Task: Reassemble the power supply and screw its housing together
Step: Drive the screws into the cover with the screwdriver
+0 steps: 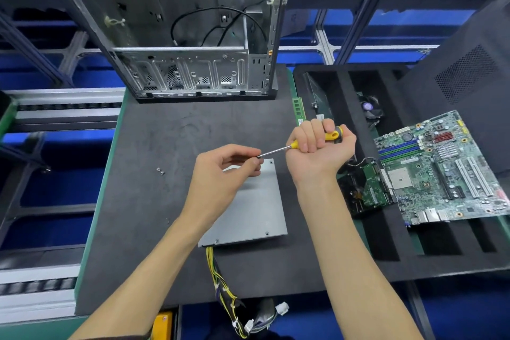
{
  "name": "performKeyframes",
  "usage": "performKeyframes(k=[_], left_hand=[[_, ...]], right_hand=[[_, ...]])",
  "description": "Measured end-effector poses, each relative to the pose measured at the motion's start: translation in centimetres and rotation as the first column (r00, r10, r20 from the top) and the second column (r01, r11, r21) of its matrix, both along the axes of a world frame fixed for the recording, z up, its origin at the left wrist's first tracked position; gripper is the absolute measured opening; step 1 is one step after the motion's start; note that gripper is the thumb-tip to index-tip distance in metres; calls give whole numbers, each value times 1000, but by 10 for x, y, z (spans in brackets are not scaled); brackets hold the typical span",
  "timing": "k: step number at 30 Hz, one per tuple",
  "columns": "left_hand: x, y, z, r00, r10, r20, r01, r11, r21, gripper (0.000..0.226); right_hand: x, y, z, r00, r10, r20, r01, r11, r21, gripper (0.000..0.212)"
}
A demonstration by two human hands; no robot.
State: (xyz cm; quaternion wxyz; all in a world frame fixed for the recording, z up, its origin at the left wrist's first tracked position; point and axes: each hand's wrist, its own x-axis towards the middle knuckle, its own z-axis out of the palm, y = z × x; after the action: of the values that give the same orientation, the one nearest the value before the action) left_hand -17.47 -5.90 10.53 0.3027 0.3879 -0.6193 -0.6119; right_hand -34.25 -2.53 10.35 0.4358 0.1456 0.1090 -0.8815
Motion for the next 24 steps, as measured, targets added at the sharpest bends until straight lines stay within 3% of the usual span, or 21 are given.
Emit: performKeyframes(k=[4,7,10,16,24], left_hand=[[-2,-9,-5,999,-32,14,32,997,-63,34],[-1,-15,-22,945,-32,325,137,943,-305,47],[-5,-13,-39,835,-67,547,298,890,-346,60],[-7,-10,-55,830,-50,555,323,855,-405,56],[-7,-10,-56,839,-43,542,321,844,-430,54]], right_hand=[[-8,-3,3,997,-16,-77,16,1000,-2,37],[-15,-5,8,947,1,-320,14,999,44,39],[-17,-9,11,812,59,-581,-22,997,71,45],[-7,-15,11,595,179,-783,-102,984,148,36],[-1,-20,3,525,194,-828,-78,981,180,34]])
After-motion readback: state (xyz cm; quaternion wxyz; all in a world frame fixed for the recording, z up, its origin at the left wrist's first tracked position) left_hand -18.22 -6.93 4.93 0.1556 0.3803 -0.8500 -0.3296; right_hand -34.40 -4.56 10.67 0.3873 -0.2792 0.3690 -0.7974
